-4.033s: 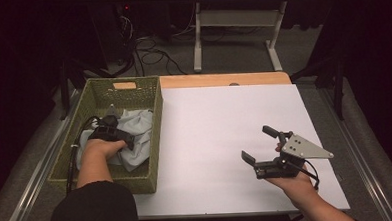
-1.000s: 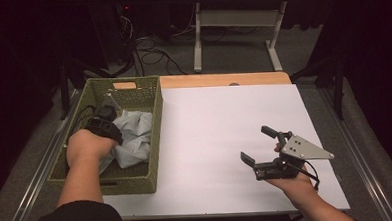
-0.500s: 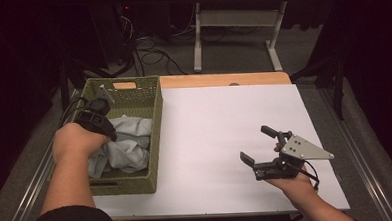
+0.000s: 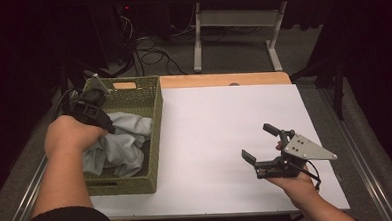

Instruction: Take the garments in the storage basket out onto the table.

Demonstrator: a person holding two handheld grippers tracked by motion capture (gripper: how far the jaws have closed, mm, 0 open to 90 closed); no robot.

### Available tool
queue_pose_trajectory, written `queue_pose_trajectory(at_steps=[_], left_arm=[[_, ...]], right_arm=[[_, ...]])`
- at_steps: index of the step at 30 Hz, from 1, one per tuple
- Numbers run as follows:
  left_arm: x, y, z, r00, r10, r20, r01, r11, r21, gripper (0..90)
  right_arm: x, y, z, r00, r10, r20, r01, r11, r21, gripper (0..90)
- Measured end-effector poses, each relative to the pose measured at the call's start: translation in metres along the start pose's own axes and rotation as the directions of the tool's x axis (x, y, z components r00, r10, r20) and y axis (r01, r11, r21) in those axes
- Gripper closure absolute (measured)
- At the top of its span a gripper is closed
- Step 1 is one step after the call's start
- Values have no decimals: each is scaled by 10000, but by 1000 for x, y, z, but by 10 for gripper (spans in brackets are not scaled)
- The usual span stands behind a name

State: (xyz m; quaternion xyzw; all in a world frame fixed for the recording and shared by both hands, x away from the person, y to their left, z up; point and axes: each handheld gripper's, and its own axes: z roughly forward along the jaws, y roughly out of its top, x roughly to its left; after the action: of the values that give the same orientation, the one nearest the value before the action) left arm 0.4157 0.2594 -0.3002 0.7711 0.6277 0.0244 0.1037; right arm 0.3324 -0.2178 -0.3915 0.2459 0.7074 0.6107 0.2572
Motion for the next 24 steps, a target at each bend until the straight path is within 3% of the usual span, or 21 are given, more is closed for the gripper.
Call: queue_pose_trajectory(at_steps=[8,10,19,24], left_arm=[[-2,0,-11,9998,13,-217,-13,10000,-10,749],[-2,0,-13,10000,86,-8,-86,9999,-84,749],[-4,-1,-26,9997,124,-189,-127,9998,-162,749],[-4,-1,-34,9999,126,34,-125,9997,-211,748]], right_arm=[[-4,1,3,9998,78,196,-78,10000,2,9],[-5,1,4,9997,62,221,-63,10000,25,9],[-10,1,4,9988,238,435,-240,9997,51,9],[-10,0,4,9991,203,385,-206,9998,75,9]])
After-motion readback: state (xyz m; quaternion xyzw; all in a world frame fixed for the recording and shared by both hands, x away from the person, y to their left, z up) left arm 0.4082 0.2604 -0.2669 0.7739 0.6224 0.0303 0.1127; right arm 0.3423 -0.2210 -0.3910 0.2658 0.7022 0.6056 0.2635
